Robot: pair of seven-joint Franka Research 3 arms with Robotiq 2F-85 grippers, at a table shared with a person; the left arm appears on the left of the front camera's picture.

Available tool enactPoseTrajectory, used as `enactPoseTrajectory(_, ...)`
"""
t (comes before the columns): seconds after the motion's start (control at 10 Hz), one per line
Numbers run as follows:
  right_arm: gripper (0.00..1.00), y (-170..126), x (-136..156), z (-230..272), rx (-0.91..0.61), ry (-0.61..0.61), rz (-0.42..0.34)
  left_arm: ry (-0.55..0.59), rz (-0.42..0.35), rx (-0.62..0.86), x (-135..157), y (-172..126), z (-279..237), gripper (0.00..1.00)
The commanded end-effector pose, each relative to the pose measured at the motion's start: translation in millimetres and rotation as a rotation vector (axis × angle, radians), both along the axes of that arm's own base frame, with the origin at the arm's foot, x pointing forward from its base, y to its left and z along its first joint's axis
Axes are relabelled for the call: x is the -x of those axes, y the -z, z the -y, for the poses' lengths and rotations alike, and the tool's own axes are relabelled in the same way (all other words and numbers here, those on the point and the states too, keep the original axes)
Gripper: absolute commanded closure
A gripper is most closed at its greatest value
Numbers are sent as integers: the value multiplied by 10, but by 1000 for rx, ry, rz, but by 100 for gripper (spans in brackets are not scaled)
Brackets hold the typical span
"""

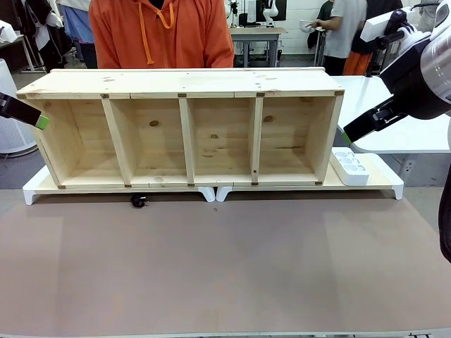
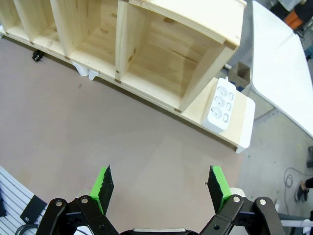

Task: Perform cable management.
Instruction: When the cord part of the Power Cable appears at the lower middle area of the table and stops, grasp the cord part of the Power Cable.

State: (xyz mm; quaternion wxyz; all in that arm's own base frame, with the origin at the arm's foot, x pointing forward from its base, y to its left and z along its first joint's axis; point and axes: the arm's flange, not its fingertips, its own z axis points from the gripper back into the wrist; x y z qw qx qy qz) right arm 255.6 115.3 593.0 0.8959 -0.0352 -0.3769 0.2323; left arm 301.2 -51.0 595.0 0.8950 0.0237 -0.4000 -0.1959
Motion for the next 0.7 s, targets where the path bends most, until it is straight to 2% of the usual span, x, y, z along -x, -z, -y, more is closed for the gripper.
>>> enactPoseTrajectory(0.0,0,2,-20,13,3,-6,2,1,4,4,-20,5,-2,0)
enactPoseTrajectory(0.6,0,2,-20,13,3,-6,2,1,4,4,-20,5,-2,0)
